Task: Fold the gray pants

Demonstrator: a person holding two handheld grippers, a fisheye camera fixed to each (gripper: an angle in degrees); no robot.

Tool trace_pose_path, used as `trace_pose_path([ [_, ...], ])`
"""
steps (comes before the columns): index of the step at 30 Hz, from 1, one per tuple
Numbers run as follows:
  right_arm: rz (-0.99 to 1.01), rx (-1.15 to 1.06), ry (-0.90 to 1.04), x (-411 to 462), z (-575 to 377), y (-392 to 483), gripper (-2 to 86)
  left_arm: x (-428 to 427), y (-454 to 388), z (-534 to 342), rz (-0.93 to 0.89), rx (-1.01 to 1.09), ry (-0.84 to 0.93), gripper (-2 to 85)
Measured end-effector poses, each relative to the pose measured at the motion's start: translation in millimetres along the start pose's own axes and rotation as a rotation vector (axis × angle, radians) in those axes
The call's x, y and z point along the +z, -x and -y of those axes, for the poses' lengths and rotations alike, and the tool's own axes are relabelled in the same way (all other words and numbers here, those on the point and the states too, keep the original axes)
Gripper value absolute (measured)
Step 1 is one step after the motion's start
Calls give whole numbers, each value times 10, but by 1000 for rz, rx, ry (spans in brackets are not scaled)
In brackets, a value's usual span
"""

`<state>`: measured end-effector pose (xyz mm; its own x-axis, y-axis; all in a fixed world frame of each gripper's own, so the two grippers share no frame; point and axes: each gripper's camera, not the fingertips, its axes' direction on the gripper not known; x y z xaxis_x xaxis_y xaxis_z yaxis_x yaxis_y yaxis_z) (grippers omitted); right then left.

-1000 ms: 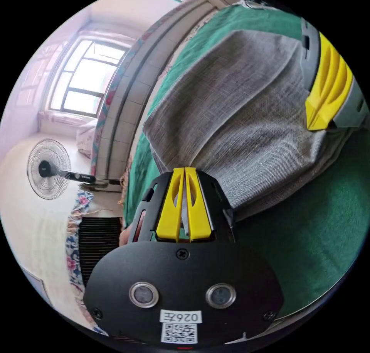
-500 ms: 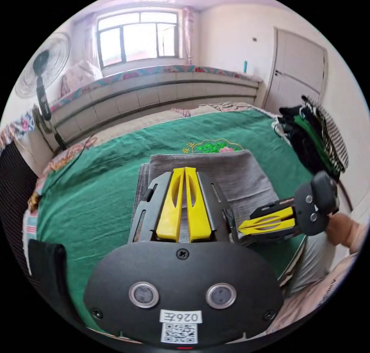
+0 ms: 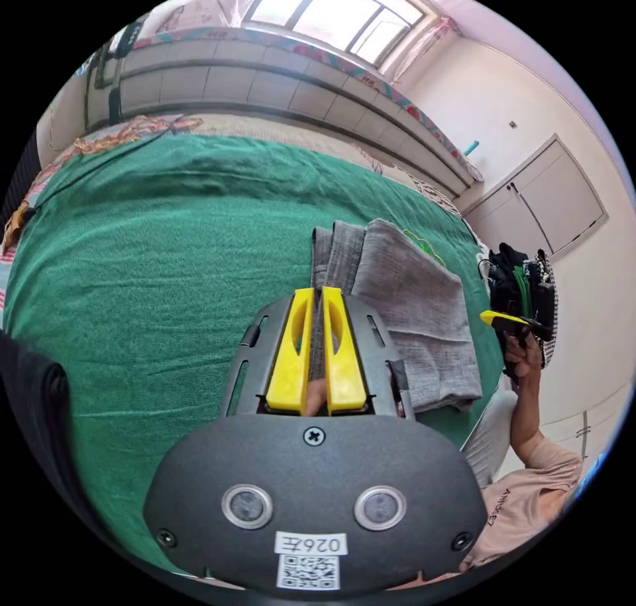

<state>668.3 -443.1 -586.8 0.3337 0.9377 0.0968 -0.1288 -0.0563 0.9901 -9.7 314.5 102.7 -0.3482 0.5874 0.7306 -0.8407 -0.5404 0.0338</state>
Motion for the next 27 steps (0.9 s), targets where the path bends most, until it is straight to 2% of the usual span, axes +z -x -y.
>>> trace_pose_path([
  [3,-9,75,6,-442,372,-226,47,108,274,60,5,-18,8,97],
  [4,-16,80,14,-515,447,-252,54,124,388,93,-42,-24,2,131],
  [7,28,118,47,-862,802,-422,65,159,710,154,-232,-49,-13,156],
  [11,140,182,31,-1426,1216,-761,70,405,965,190,-258,-37,54,174],
  [16,337,267,9,-2078,1544,-1261,118,472,1149,291,-300,-36,51,183],
  [21,246,277,-38,-2890,1815,-1573,132,562,1301,344,-338,-31,54,170],
  [22,244,277,-33,-2928,1852,-1613,132,650,1317,373,-418,-25,108,157],
  [23,252,279,-18,-2965,1924,-1700,132,710,1332,393,-424,-35,137,153],
  [27,273,253,56,-2927,2167,-1945,131,701,1299,431,-352,7,145,144],
])
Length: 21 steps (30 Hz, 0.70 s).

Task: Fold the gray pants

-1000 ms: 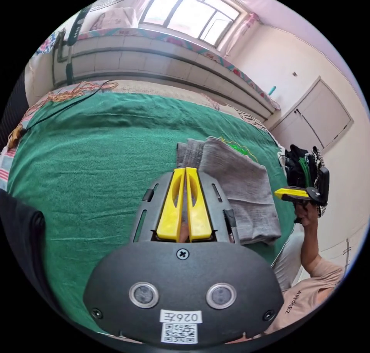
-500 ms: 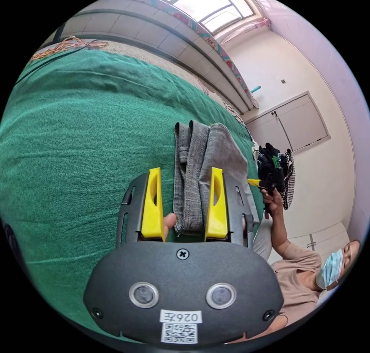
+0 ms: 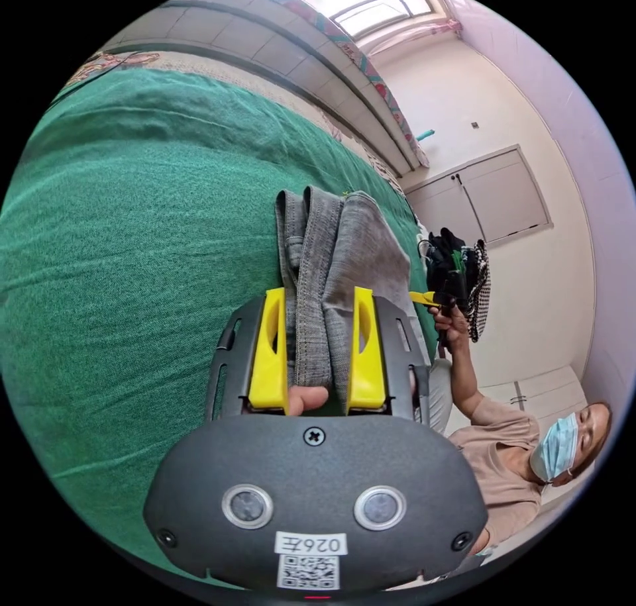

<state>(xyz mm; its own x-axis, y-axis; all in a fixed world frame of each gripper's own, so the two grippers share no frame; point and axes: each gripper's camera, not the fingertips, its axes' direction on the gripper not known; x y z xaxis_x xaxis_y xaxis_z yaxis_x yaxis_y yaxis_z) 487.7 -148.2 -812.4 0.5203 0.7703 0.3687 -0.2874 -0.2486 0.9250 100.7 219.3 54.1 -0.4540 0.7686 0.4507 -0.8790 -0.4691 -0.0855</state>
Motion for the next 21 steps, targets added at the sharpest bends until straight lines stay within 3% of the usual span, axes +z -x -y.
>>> trace_pose_path([
  [6,91,-57,71,-159,168,-414,99,-8,25,2,-11,21,42,121],
  [10,49,-65,86,-105,208,-760,98,-29,14,-38,-63,59,62,124],
  [13,83,-63,76,49,225,-1141,99,13,-30,-86,-130,91,91,135],
  [21,175,-71,18,923,-33,-2388,86,-120,-263,-293,-66,75,83,123],
])
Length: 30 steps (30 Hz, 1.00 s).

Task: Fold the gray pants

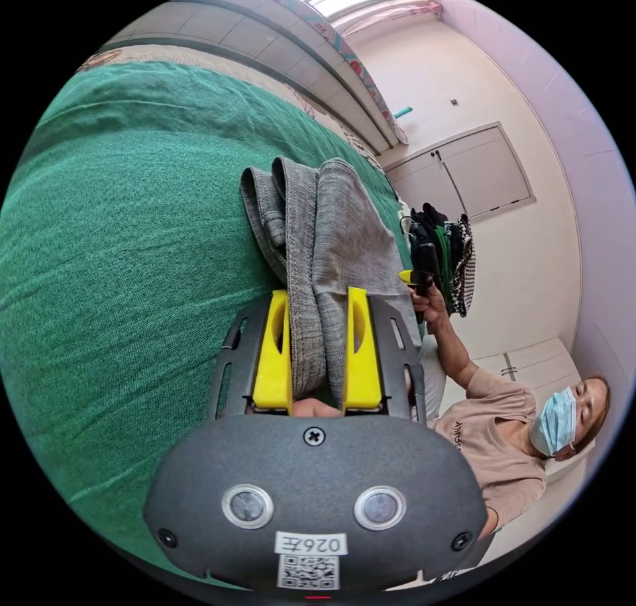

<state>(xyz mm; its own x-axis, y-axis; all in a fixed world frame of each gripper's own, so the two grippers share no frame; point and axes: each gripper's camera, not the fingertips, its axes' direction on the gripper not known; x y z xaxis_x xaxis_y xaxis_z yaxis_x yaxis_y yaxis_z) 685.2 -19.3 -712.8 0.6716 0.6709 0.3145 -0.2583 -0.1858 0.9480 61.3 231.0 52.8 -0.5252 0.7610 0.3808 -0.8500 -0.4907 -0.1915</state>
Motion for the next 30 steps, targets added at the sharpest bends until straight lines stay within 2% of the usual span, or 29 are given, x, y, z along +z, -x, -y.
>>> trace_pose_path([
  [6,-112,1,-56,601,-543,-1187,17,-117,-361,-213,50,9,4,83],
  [8,-181,-26,-78,819,-753,-1470,7,-189,-686,-327,167,56,1,77],
  [11,-386,-139,-106,1221,-1147,-1750,3,-307,-1197,-504,296,121,-23,73],
  [15,-656,-324,-187,1762,-1929,-2158,2,-466,-1808,-833,317,182,-82,71],
  [18,-781,-426,-243,2105,-2640,-2540,1,-665,-2451,-1241,394,305,-100,71],
  [21,-821,-532,-291,2486,-3315,-2892,1,-1074,-3125,-1852,540,449,-152,72],
  [25,-809,-677,-293,3199,-3982,-3203,1,-1890,-3629,-3111,682,476,-356,72],
  [30,-774,-972,-204,4780,-4765,-3372,0,-2728,-3601,-4857,755,257,-713,70],
])
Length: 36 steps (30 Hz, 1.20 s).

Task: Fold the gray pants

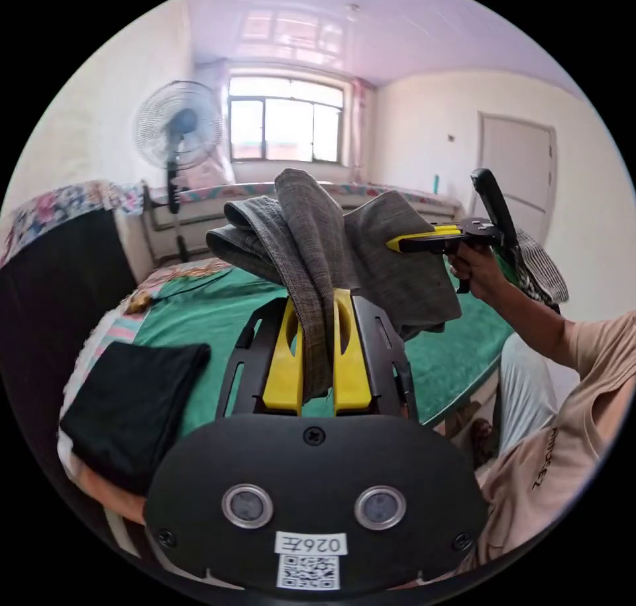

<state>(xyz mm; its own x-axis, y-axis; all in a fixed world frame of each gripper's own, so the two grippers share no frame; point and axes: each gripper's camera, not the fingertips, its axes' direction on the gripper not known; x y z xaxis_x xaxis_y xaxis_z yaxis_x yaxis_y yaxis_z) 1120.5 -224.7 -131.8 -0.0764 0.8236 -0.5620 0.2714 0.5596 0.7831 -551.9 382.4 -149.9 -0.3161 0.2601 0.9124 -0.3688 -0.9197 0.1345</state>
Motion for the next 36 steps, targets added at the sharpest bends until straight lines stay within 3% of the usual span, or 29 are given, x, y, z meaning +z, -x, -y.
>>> trace_pose_path([
  [8,8,-496,35,1779,-319,2757,1,-1767,871,-1458,339,-433,-255,70],
  [15,0,-770,98,3547,-884,4762,14,-2343,1605,-2074,471,-668,-328,71],
  [19,-45,-751,243,4722,-1149,5247,31,-2297,2095,-2497,450,-849,-224,84],
  [22,-119,-622,198,5014,-1476,5203,-1,-2762,1922,-2663,350,-814,-373,60],
  [25,-133,-526,66,4740,-1850,4967,-8,-3272,1523,-2579,462,-725,-568,1],
  [28,11,-491,68,4537,-2230,4861,-9,-3520,1228,-2296,544,-541,-728,-7],
  [30,147,-431,90,4477,-2488,4899,-9,-3416,1278,-2042,589,-453,-674,-9],
  [31,183,-419,98,4475,-2546,4931,-9,-3245,1425,-1852,575,-414,-565,-9],
  [33,296,-409,174,4581,-2779,5160,-9,-2831,1745,-1602,556,-365,-282,-9],
  [34,299,-427,221,4661,-2844,5255,-9,-2491,2029,-1561,613,-426,-34,-8],
  [35,259,-452,261,4792,-2977,5426,-9,-2338,2153,-1624,582,-420,25,-8],
  [36,207,-445,154,4691,-3045,5497,-9,-2389,2145,-1659,554,-427,-33,-8],
])
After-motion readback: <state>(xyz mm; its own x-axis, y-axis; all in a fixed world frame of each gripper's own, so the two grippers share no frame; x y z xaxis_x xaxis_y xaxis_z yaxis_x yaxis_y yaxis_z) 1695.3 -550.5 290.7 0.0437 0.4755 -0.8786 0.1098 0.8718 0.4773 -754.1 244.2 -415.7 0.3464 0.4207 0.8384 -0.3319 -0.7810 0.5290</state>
